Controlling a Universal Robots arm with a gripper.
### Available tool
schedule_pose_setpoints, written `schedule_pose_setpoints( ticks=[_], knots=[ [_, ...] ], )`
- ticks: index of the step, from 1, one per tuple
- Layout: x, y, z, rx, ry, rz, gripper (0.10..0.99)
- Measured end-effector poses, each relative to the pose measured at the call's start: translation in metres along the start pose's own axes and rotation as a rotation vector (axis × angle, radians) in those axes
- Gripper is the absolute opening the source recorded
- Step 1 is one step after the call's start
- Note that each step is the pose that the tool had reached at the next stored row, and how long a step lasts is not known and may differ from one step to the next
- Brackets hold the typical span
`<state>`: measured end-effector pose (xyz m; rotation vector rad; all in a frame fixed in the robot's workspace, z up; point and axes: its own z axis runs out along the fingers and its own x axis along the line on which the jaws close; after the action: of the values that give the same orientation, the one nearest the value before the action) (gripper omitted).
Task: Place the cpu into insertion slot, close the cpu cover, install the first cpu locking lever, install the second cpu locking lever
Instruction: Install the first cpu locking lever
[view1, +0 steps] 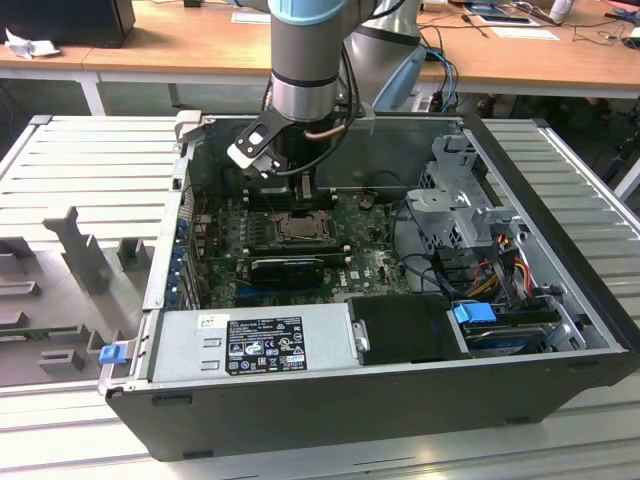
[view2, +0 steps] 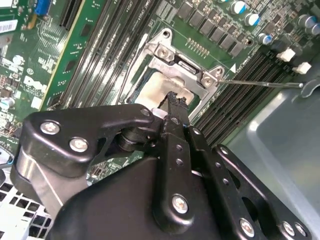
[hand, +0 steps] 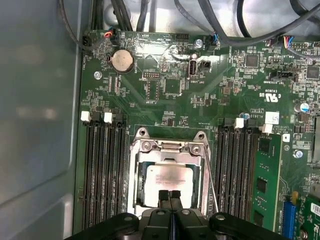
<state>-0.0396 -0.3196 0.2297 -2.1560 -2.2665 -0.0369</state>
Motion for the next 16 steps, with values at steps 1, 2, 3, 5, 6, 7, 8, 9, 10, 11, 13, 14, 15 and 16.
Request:
schedule_pose_setpoints(
  ticks=[1, 2, 3, 5, 6, 7, 8, 9, 10, 11, 13, 14, 15, 16],
  knots=[
    [0.0002, 0.0001, -0.0031, 0.0, 0.0001, 0.0, 0.106],
    [0.0004, 0.0001, -0.0114, 0.0, 0.0, 0.0, 0.106],
    [0.0005, 0.0001, -0.0166, 0.0, -0.0001, 0.0, 0.106],
    [0.0008, 0.0003, -0.025, 0.0, 0.0, 0.0, 0.106],
    [0.001, 0.0003, -0.0301, 0.0, -0.0007, 0.0, 0.106],
    [0.0012, 0.0003, -0.0355, 0.0, -0.0014, 0.0, 0.106],
    [0.0014, 0.0004, -0.0386, 0.0, -0.002, 0.0, 0.106],
    [0.0015, 0.0004, -0.0415, 0.0, -0.003, 0.0, 0.106],
    [0.0016, 0.0004, -0.0439, 0.0, -0.0037, 0.0, 0.106],
    [0.0017, 0.0004, -0.0482, 0.0, -0.0039, 0.0, 0.106],
    [0.0019, 0.0005, -0.052, 0.0, -0.004, 0.0, 0.106],
    [0.0019, 0.0005, -0.0541, 0.0, -0.0038, -0.005, 0.106],
    [0.0019, 0.0005, -0.0542, 0.001, -0.0035, -0.037, 0.106],
    [0.0019, 0.0005, -0.0542, 0.002, -0.0033, -0.081, 0.106]
  ],
)
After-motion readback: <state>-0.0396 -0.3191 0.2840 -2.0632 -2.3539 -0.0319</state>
